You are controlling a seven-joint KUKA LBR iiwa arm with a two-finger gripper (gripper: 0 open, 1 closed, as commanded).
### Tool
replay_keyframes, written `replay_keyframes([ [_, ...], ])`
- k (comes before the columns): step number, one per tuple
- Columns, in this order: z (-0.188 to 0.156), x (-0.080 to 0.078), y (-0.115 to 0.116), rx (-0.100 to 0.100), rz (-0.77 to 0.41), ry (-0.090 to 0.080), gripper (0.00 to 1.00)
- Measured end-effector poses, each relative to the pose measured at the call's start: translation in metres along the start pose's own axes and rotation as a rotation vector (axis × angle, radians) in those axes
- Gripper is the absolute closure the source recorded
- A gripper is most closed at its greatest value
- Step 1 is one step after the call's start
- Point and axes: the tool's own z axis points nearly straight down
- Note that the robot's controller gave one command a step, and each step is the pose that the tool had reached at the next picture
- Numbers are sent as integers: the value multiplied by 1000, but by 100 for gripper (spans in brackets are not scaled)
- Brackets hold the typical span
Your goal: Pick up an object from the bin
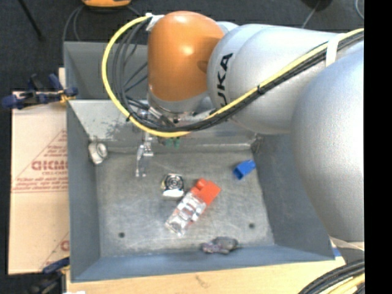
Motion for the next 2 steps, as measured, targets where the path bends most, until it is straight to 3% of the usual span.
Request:
replay_keyframes([
  [1, 150, -17, -95, 4, -198, -3, 0],
  [2, 149, 22, -145, 0, -194, -21, 0],
])
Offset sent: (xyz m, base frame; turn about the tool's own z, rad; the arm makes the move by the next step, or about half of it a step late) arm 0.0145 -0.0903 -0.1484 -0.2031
